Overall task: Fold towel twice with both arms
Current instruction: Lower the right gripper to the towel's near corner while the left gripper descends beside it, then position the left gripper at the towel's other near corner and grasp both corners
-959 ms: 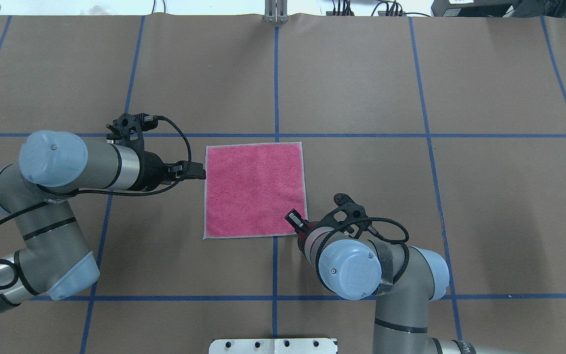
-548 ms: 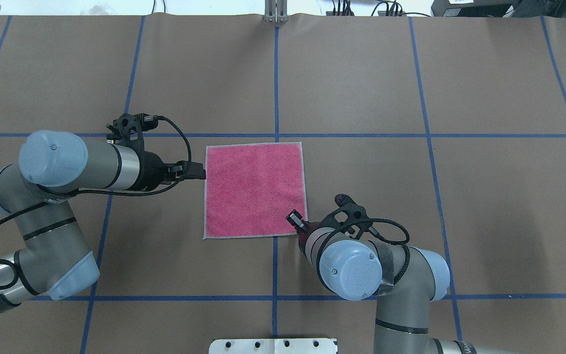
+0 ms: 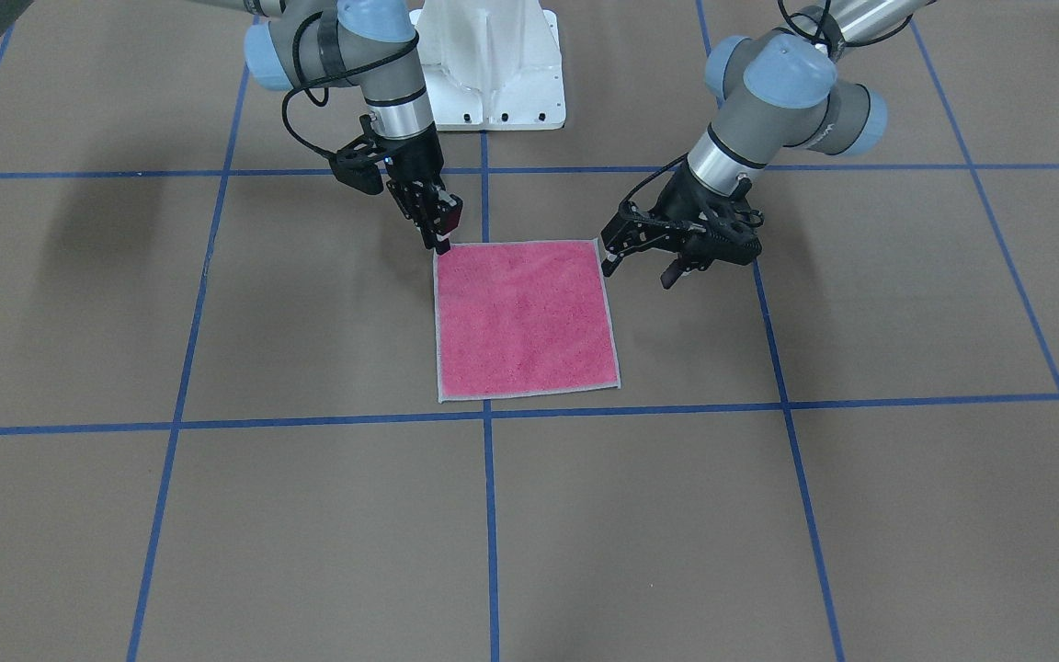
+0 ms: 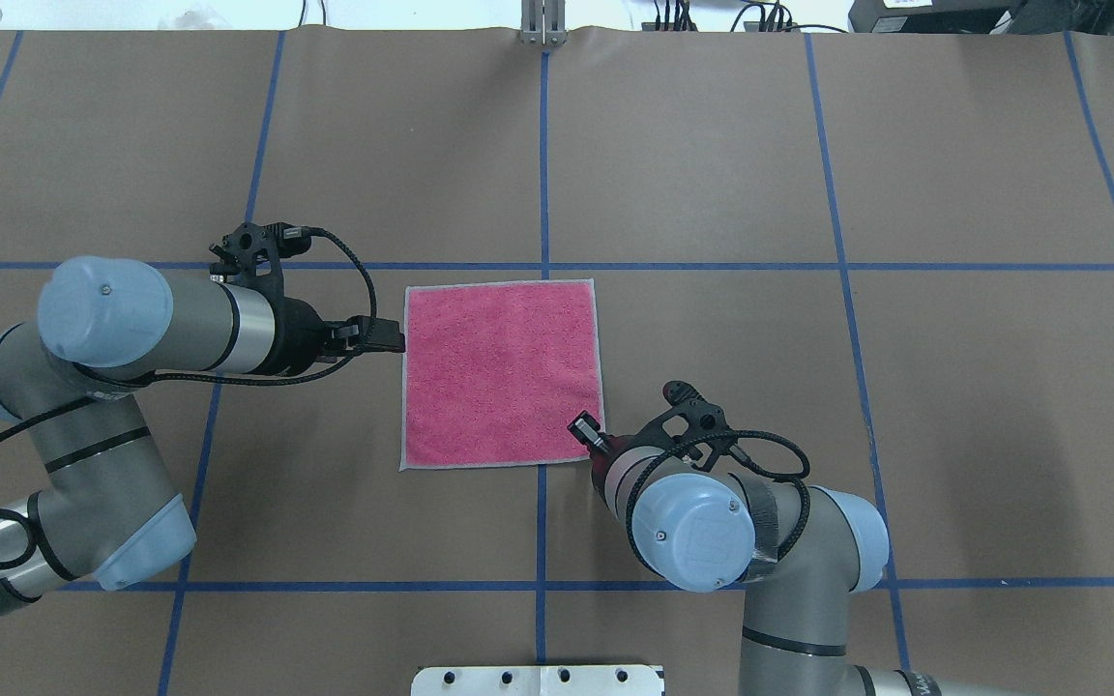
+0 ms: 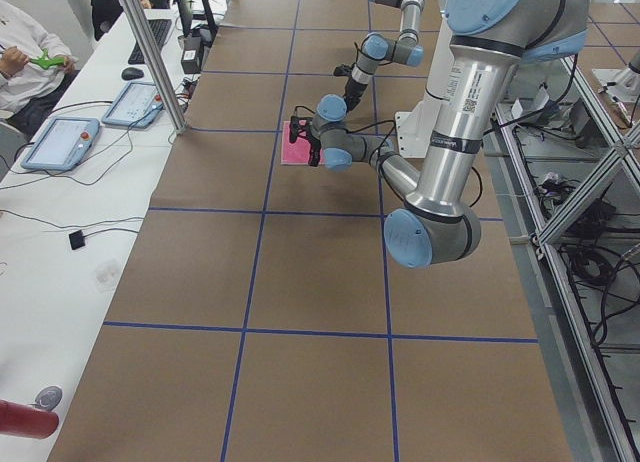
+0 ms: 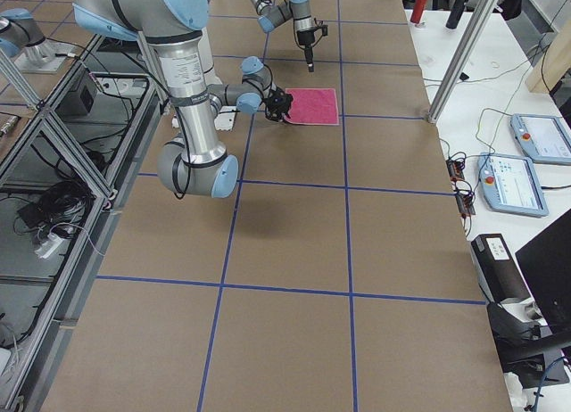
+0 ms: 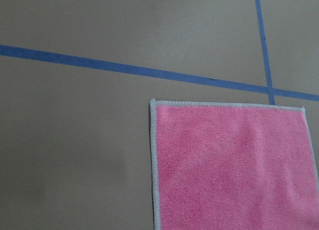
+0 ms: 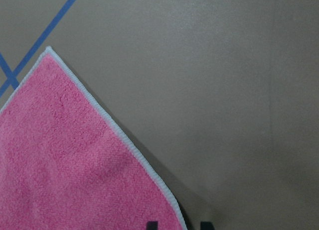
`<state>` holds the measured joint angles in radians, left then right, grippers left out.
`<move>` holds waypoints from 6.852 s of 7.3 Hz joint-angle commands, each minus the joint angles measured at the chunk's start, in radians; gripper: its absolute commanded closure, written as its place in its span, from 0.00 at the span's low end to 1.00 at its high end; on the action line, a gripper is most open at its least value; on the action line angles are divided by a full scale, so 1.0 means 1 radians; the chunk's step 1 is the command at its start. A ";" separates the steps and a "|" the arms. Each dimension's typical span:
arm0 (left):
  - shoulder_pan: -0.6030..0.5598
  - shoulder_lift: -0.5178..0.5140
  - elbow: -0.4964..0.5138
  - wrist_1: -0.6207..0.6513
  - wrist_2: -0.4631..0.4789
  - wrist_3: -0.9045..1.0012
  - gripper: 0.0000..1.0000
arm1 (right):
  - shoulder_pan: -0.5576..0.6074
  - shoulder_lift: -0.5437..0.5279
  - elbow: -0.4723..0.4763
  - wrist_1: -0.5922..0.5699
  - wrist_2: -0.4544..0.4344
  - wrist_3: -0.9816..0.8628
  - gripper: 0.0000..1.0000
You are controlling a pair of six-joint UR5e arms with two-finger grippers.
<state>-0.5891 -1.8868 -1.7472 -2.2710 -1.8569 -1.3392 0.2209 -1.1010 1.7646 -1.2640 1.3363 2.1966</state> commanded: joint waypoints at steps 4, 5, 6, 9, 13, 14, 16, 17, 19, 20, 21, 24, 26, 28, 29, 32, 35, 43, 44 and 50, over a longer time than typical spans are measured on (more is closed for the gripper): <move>0.002 0.002 -0.001 0.001 0.001 -0.002 0.01 | 0.002 0.001 0.004 0.000 -0.020 0.000 1.00; 0.017 0.002 -0.001 0.002 0.002 -0.014 0.01 | 0.002 0.000 0.004 0.000 -0.020 0.000 1.00; 0.038 0.002 -0.003 0.002 0.005 -0.055 0.01 | 0.002 0.000 0.003 0.000 -0.022 0.000 1.00; 0.158 0.000 -0.012 0.004 0.139 -0.142 0.13 | 0.002 0.000 0.004 0.000 -0.043 0.000 1.00; 0.198 0.000 -0.015 0.011 0.160 -0.246 0.24 | 0.002 -0.003 0.006 0.000 -0.045 0.002 1.00; 0.195 0.000 -0.015 0.010 0.163 -0.300 0.24 | 0.002 -0.003 0.007 0.001 -0.045 0.002 1.00; 0.196 0.009 -0.015 0.010 0.192 -0.457 0.21 | 0.002 -0.003 0.007 0.002 -0.045 0.002 1.00; 0.198 0.008 -0.015 0.010 0.209 -0.463 0.21 | 0.003 -0.003 0.007 0.002 -0.045 0.002 1.00; 0.218 0.009 -0.015 0.010 0.229 -0.466 0.21 | 0.003 -0.002 0.009 0.002 -0.045 0.002 1.00; 0.221 0.008 -0.014 0.011 0.229 -0.466 0.21 | 0.003 -0.002 0.009 0.002 -0.045 0.002 1.00; 0.228 0.009 -0.014 0.011 0.229 -0.466 0.21 | 0.003 -0.002 0.009 0.002 -0.045 0.002 1.00; 0.256 0.009 -0.014 0.011 0.234 -0.462 0.21 | 0.003 -0.002 0.009 0.002 -0.045 0.002 1.00; 0.268 0.009 -0.014 0.011 0.245 -0.460 0.21 | 0.003 -0.002 0.007 0.002 -0.045 0.002 1.00; 0.273 0.006 -0.012 0.014 0.255 -0.459 0.22 | 0.003 -0.003 0.007 0.002 -0.045 0.002 1.00; 0.273 0.009 -0.011 0.015 0.257 -0.460 0.25 | 0.003 -0.003 0.009 0.002 -0.045 0.002 1.00; 0.273 0.002 -0.005 0.015 0.258 -0.460 0.27 | 0.003 -0.005 0.010 0.002 -0.045 0.002 1.00; 0.273 -0.003 -0.001 0.014 0.271 -0.460 0.27 | 0.003 -0.005 0.010 0.002 -0.045 0.002 1.00; 0.273 0.009 -0.011 0.015 0.272 -0.448 0.23 | 0.002 -0.008 0.010 0.002 -0.052 0.002 1.00; 0.276 0.000 -0.002 0.015 0.274 -0.448 0.23 | 0.000 -0.008 0.010 0.002 -0.052 0.002 1.00; 0.279 -0.003 -0.001 0.015 0.281 -0.453 0.33 | 0.000 -0.008 0.010 0.002 -0.055 0.002 1.00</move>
<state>-0.3098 -1.8898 -1.7488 -2.2565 -1.5770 -1.7912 0.2209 -1.1091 1.7748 -1.2625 1.2809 2.1982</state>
